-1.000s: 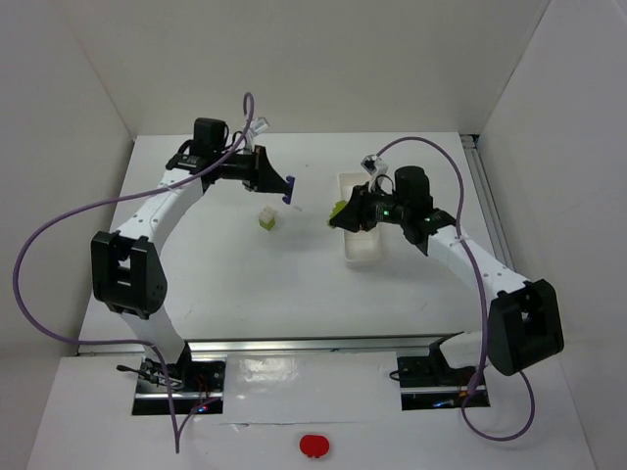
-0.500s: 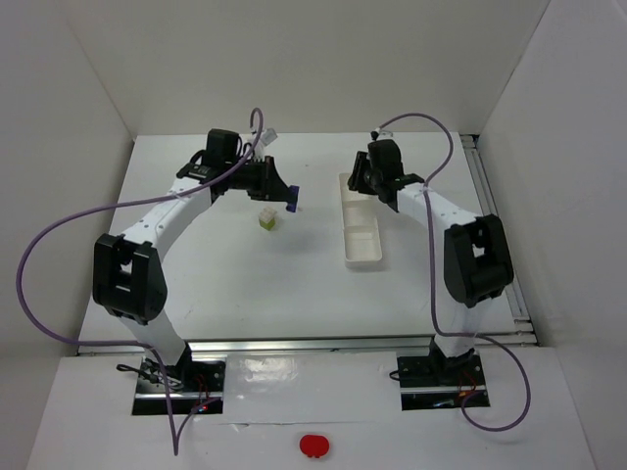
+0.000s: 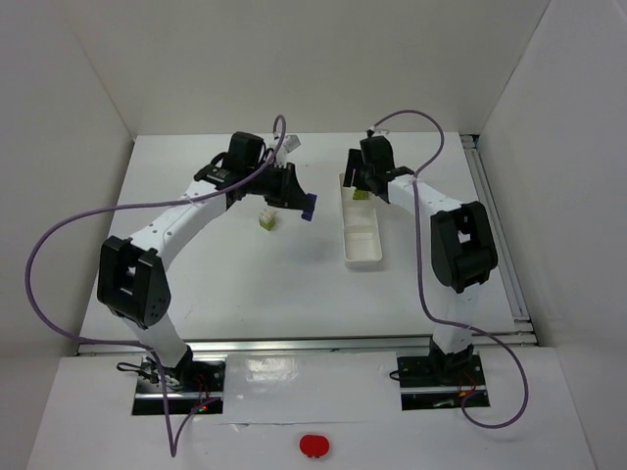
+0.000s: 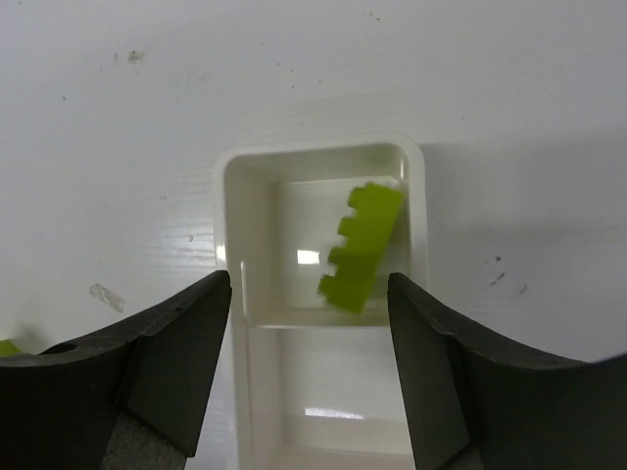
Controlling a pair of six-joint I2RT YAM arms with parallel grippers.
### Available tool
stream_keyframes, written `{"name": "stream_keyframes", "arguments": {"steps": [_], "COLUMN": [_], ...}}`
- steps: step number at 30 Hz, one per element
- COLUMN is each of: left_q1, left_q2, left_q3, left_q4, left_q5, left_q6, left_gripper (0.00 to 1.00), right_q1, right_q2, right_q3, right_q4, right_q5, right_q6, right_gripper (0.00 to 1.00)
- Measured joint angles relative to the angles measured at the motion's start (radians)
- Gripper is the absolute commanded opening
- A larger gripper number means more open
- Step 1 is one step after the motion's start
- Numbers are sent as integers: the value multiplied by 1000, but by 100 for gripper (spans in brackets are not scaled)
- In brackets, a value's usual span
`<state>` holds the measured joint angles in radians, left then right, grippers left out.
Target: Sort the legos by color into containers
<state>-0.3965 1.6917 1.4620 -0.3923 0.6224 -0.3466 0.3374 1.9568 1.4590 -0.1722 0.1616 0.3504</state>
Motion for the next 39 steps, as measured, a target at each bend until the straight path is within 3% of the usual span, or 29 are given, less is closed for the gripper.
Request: {"name": "stream_keyframes", "arguments": {"steps": [4,10,18,30,31,32,35,36,39], "left_q1": [-40,-111,-230,-282,-282,-282,-281,-281,-282], "left_q2": [39,149,388,652,663,673,691,694,695], "left_q3": [82,228,451,740,748,756,761,761,761], "left_q4": [-25,-82,-148,-172,-169,-169,-168,-169,-169], "left_q5": [-33,-103,-256,-463,-468,-476,-491,-491,-486], "left_q6": [3,35,108,195,198,206,216,216,213], "left_gripper": [0,0,0,0,10,43,59,68,75], "right_q1": [-5,-39,-119,-122,-122,-122,-122,-122,-122], "right_q2": [-94,-375,-797,-1146,-1154,-1157,-1155,-1154,-1144], "right_q3": [-75,-263,-684,-828,-829,-829,-830,-831,-831], "right_q4": [6,17,13,-103,-109,-118,-140,-144,-147], "right_q5": [23,87,251,417,424,431,438,438,437], "right_q6": [0,1,130,262,262,262,261,261,261], "right_gripper": [69,68,68,70,70,70,71,71,71]}}
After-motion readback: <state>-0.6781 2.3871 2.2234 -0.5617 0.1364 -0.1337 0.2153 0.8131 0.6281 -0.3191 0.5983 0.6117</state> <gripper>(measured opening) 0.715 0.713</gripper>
